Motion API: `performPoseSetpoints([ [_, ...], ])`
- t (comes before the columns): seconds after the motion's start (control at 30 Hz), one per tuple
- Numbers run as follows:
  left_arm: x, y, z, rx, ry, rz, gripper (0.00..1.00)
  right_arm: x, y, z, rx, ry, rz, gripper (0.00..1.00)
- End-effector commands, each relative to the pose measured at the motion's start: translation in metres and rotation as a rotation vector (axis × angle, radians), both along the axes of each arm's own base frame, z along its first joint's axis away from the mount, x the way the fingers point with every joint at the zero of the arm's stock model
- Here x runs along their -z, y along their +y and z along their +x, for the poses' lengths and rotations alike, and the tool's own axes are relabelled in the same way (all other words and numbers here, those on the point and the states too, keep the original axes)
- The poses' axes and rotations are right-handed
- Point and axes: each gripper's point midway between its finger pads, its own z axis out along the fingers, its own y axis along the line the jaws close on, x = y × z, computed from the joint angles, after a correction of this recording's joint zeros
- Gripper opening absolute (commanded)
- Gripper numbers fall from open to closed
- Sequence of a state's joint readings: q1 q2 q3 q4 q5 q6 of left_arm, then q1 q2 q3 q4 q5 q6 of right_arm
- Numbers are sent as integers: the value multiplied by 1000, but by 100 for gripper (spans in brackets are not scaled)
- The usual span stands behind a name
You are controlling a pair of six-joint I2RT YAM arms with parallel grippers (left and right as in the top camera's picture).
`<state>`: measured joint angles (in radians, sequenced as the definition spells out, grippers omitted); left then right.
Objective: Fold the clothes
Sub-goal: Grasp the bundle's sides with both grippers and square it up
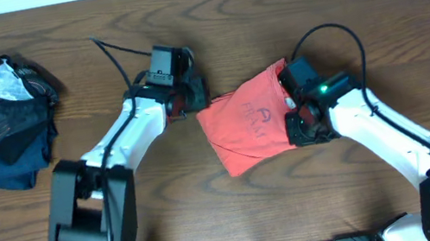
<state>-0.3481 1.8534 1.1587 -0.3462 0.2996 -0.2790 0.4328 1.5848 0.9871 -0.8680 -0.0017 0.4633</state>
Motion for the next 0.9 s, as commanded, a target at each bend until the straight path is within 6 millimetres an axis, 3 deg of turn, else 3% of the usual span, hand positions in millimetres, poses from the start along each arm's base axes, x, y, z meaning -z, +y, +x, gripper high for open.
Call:
performPoseSetpoints([
  [0.0, 15, -11, -19, 55, 84, 3, 48, 16, -2, -8, 12, 10, 3, 26],
  [0.13, 35, -9, -50, 79, 214, 59, 33, 31, -7, -1, 27, -49, -1, 26],
  [0.27, 55, 0, -88, 97, 373, 130, 6, 28, -25, 27, 65, -177, -82, 27],
  [0.43, 64, 17, -142, 61, 584, 211, 6, 12, -42, 69, 105, -367, -156, 27],
  [0.57, 63, 23, -171, 49, 681, 262, 6, -2, -41, 98, 77, -482, -124, 29],
  [0.7, 48, 24, -174, 52, 652, 291, 6, -1, -41, 100, 32, -475, -107, 33],
  [0.87, 11, 33, -148, 26, 457, 302, 7, 9, -47, 82, 18, -391, -136, 38],
])
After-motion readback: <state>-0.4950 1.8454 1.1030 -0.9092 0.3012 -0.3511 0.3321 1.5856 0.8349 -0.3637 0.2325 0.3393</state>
